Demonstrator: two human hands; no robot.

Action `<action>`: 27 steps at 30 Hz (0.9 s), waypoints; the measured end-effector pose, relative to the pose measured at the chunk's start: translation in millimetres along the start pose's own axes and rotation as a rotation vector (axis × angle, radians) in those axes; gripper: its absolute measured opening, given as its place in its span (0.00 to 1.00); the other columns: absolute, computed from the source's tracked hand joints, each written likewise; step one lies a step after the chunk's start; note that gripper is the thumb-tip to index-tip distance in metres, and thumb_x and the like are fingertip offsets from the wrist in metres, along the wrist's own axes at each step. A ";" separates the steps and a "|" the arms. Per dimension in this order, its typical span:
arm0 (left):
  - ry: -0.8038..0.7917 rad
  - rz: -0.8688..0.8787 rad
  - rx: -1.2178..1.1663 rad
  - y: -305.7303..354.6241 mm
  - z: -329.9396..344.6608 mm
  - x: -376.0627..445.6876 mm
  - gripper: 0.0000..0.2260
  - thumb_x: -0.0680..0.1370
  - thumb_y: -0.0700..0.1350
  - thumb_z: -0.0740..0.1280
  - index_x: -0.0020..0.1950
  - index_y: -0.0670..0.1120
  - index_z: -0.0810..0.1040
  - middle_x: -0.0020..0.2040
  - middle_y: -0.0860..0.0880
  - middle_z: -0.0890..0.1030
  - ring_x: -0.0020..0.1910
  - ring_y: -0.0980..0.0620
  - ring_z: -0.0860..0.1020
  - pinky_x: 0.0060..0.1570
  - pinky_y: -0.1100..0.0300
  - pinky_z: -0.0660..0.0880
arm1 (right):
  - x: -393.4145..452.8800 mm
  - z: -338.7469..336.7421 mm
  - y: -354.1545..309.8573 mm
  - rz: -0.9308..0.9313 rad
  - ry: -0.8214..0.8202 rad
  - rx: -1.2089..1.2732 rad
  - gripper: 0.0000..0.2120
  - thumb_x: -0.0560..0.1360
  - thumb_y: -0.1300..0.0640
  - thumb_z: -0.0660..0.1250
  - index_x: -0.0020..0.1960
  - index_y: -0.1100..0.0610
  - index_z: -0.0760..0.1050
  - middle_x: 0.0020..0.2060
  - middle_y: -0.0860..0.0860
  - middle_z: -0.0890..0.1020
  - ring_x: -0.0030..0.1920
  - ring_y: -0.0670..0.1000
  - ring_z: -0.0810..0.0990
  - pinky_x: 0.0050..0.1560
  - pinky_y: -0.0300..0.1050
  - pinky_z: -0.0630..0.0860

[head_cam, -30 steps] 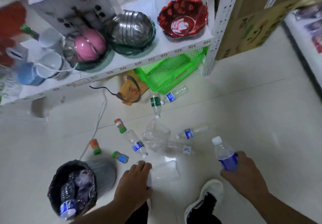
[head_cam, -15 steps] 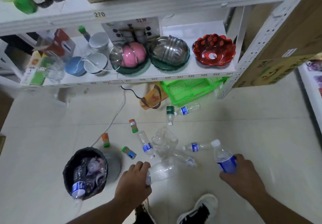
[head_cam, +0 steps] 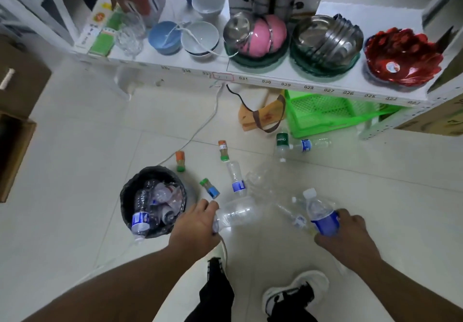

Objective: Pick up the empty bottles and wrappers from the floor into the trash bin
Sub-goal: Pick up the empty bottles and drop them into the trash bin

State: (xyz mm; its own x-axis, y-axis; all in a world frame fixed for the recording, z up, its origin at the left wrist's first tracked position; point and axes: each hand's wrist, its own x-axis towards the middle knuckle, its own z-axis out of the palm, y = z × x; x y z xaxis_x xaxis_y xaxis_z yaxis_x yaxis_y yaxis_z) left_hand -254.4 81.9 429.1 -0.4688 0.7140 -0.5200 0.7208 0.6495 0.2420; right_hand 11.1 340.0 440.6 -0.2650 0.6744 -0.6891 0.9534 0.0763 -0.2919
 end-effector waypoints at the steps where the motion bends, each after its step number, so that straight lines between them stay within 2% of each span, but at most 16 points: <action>1: 0.005 -0.001 -0.009 -7.5 2.8 0.1 0.29 0.73 0.58 0.71 0.72 0.56 0.68 0.64 0.54 0.73 0.60 0.50 0.76 0.57 0.50 0.77 | 1.9 5.2 -6.1 -0.005 0.006 -0.009 0.30 0.65 0.51 0.80 0.62 0.50 0.69 0.55 0.53 0.68 0.46 0.59 0.79 0.54 0.55 0.77; 9: 0.014 -0.033 -0.023 -58.7 22.4 -5.0 0.27 0.72 0.56 0.72 0.70 0.54 0.71 0.62 0.52 0.75 0.59 0.48 0.76 0.54 0.51 0.78 | 7.7 36.7 -49.7 -0.018 -0.001 -0.077 0.30 0.64 0.49 0.80 0.61 0.49 0.70 0.56 0.53 0.68 0.43 0.53 0.78 0.51 0.52 0.76; 15: -0.007 -0.049 -0.074 -89.0 26.7 -7.3 0.26 0.72 0.56 0.72 0.68 0.55 0.70 0.61 0.54 0.74 0.57 0.50 0.76 0.52 0.53 0.79 | 6.6 54.9 -77.6 -0.050 -0.014 -0.077 0.29 0.65 0.49 0.79 0.61 0.48 0.70 0.57 0.51 0.68 0.46 0.51 0.79 0.52 0.52 0.77; 20: -0.023 -0.060 -0.065 -104.3 30.3 -1.8 0.26 0.72 0.57 0.72 0.67 0.55 0.70 0.59 0.54 0.74 0.54 0.51 0.75 0.48 0.54 0.79 | 9.5 64.1 -90.1 -0.067 -0.016 -0.078 0.27 0.66 0.50 0.79 0.59 0.47 0.70 0.57 0.50 0.68 0.48 0.51 0.79 0.51 0.51 0.77; 27: -0.022 -0.046 -0.069 -103.6 43.2 9.9 0.25 0.72 0.58 0.73 0.65 0.55 0.70 0.57 0.55 0.74 0.53 0.52 0.75 0.48 0.56 0.79 | 26.9 73.2 -89.4 -0.060 -0.046 -0.078 0.27 0.66 0.50 0.79 0.60 0.48 0.70 0.59 0.50 0.67 0.47 0.50 0.81 0.51 0.50 0.77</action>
State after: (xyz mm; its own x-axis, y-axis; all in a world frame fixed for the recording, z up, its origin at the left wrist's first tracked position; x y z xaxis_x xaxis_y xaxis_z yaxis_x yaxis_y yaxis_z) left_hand -311.6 10.4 363.5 -0.4884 0.6777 -0.5497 0.6619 0.6982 0.2727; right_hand -91.8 297.5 399.6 -0.3266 0.6327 -0.7021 0.9435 0.1737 -0.2823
